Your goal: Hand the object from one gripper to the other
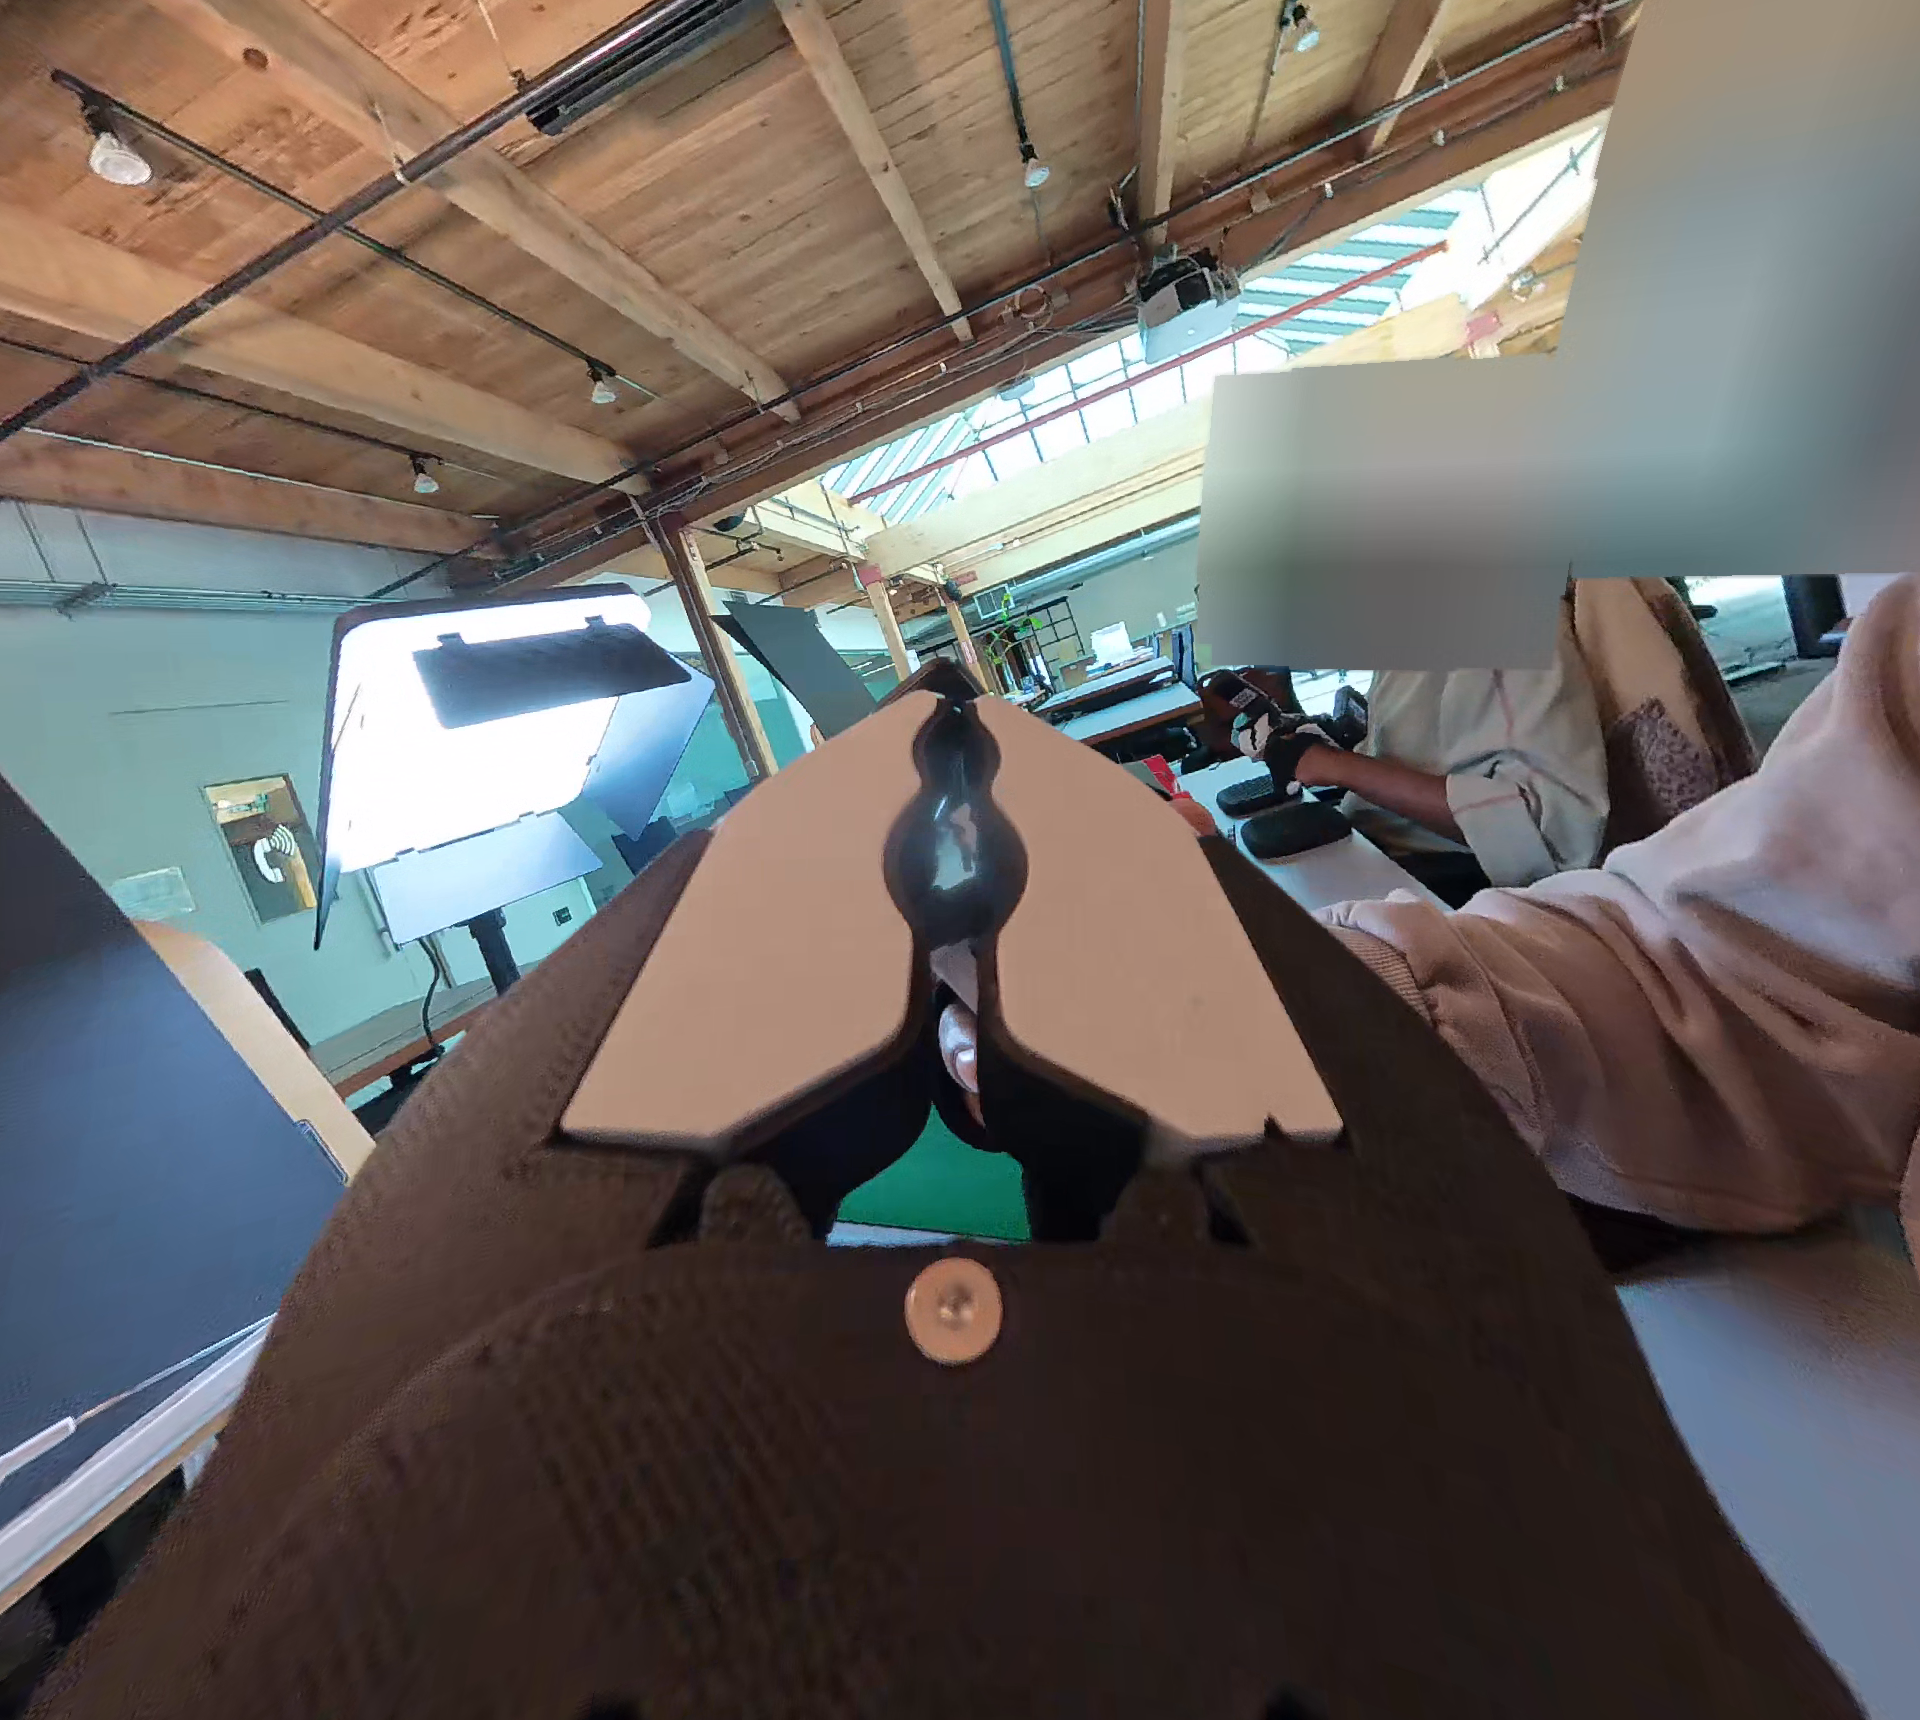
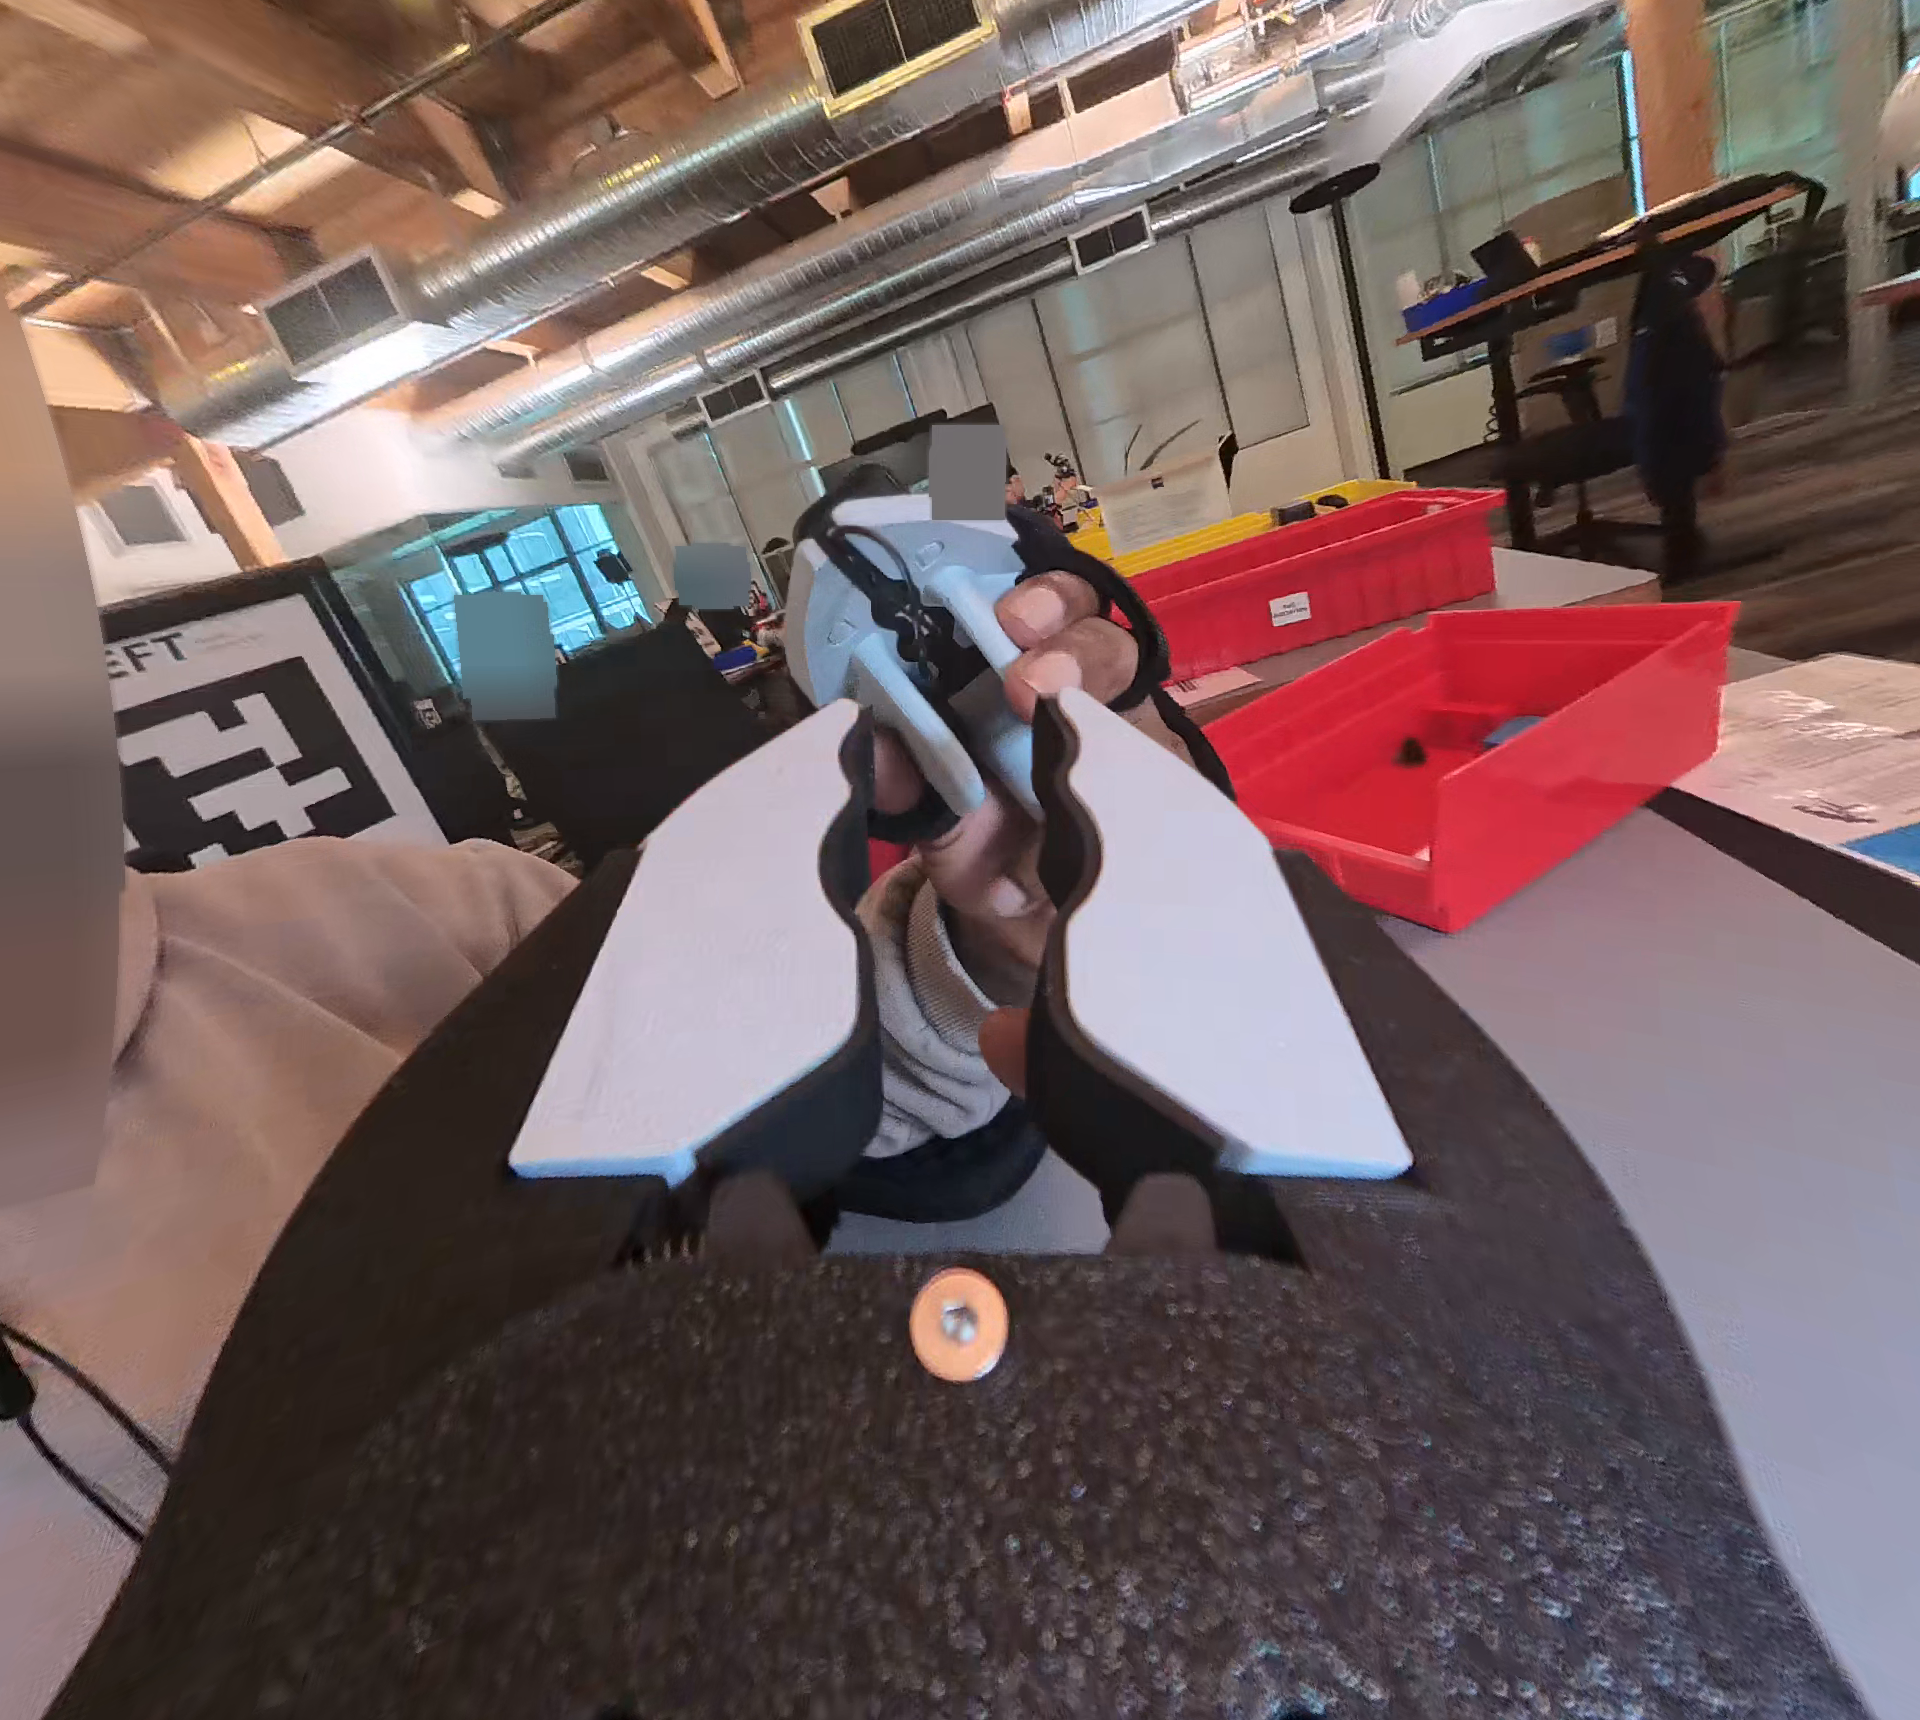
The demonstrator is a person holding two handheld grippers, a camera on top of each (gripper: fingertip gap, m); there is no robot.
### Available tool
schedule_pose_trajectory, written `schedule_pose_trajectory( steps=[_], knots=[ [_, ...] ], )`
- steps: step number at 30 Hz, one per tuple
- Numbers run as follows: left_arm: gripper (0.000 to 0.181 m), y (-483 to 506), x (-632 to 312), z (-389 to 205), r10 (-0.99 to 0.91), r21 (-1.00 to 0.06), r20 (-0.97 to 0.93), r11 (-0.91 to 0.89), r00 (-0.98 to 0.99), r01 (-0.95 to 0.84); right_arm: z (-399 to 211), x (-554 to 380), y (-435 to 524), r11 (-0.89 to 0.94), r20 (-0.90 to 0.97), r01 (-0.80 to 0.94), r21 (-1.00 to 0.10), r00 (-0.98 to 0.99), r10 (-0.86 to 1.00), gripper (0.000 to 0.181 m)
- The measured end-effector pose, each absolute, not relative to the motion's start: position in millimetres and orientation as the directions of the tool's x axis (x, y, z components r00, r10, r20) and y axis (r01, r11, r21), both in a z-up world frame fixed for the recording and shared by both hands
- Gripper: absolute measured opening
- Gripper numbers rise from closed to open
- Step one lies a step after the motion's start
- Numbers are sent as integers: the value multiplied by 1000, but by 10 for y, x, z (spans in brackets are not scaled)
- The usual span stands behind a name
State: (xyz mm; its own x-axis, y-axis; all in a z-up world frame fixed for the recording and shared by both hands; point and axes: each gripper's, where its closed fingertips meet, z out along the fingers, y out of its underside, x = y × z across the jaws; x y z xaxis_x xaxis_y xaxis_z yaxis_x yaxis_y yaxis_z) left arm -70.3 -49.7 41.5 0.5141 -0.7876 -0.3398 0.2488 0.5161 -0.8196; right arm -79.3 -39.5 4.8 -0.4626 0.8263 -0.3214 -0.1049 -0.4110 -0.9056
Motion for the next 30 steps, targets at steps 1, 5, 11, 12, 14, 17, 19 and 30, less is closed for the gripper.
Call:
schedule_pose_trajectory(
  steps=[1, 5, 11, 12, 14, 17, 19, 30],
  knots=[
    [1, -507, -680, 402, -788, -820, -348, 519, 508, 244, 44, -799, -417, -398, -308, -110, -911, -463, 831, 25],
    [1, -545, -621, 365, -802, -824, -364, 514, 473, 238, 110, -748, -434, -312, -209, -182, -933, -432, 878, 11],
    [1, -542, -553, 268, -823, -849, -376, 490, 425, 198, 170, -650, -335, -8, 57, -248, -969, -251, 966, 3],
    [1, -536, -540, 244, -839, -863, -364, 467, 406, 192, 189, -628, -319, 103, 152, -258, -961, -180, 972, 3],
    [8, -490, -537, 212, -880, -902, -297, 386, 371, 195, 232, -585, -261, 379, 388, -236, -895, 9, 922, 4],
    [18, -357, -586, 202, -942, -948, -95, 185, 323, 261, 302, -504, -227, 766, 725, -104, -635, 263, 636, 3],
    [23, -290, -608, 197, -966, -945, 75, 10, 246, 328, 298, -486, -185, 908, 859, 57, -415, 352, 371, 3],
    [21, -27, -625, 75, -828, -730, 560, -506, -23, 458, 123, -580, 28, 925, 909, 378, 28, 375, -181, 3]
  ],
)
